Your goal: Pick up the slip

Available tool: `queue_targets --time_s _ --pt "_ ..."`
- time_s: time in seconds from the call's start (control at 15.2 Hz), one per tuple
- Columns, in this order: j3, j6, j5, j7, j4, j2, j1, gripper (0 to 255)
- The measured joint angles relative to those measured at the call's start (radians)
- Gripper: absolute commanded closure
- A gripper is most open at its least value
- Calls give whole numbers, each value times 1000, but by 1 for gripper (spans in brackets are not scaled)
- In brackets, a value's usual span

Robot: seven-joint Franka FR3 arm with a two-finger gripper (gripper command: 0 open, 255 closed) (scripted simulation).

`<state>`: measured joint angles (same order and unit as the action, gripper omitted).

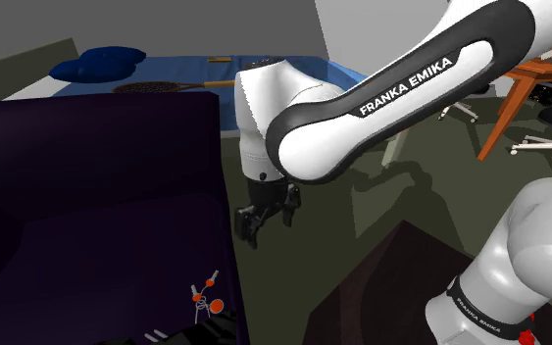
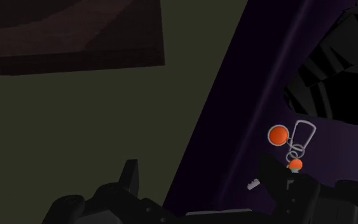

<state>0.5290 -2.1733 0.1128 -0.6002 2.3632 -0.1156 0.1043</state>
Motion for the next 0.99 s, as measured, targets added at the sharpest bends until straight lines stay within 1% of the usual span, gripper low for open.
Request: queue_targets --time_s 0.2,0.4,0.53,0.79,0.99 --pt "36 -51 -73 -108 -63 124 15 0" --pt "41 -88 -174 -215 -150 269 42 0" --pt "37 -98 -230 -284 -208 349 76 0" --pt "0 -111 -336 -389 -342 519 151 0" --pt "-32 -97 -392 -448 -462 636 215 0"
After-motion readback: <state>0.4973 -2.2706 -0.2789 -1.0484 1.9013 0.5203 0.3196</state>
